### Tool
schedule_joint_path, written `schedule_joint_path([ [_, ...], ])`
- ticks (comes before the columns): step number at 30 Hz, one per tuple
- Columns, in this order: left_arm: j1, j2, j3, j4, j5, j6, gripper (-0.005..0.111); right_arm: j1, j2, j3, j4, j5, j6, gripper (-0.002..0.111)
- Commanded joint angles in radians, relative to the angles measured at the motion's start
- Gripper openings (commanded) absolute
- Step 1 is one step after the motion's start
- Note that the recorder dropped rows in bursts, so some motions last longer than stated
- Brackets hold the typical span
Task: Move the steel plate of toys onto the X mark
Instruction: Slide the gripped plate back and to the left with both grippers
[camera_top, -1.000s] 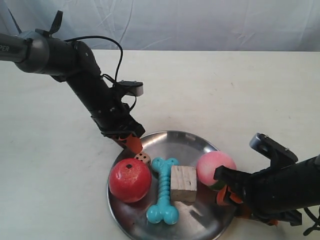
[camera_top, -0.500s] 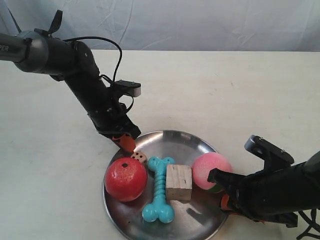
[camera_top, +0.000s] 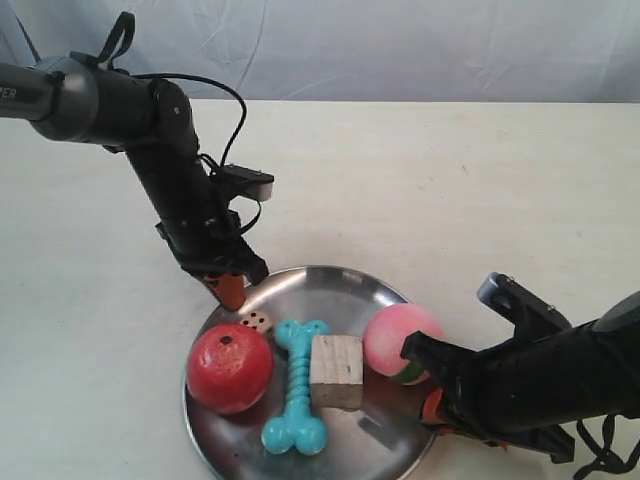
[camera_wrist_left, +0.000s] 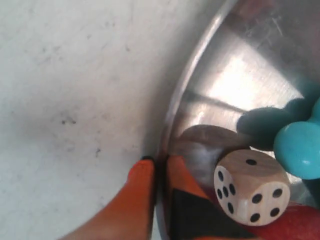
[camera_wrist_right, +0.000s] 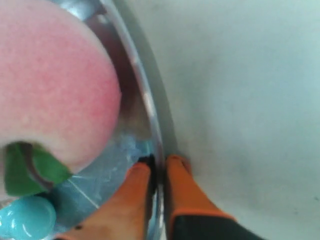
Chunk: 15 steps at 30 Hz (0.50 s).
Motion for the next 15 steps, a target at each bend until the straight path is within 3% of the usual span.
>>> schedule_joint_path([
  [1,-0.024,0.003,0.002,-0.016,0.117,-0.034,0.000,0.008,-0.006,-0.042,0.019,0.079,-0.009,-0.001],
  [10,-0.024,0.003,-0.113,-0.003,0.224,-0.057,0.000,0.003,-0.006,-0.044,0.052,0.098,-0.005,-0.001],
  [15,-0.024,0.003,-0.156,0.032,0.224,-0.085,0.000,-0.086,-0.031,-0.073,0.041,0.184,-0.028,-0.001],
])
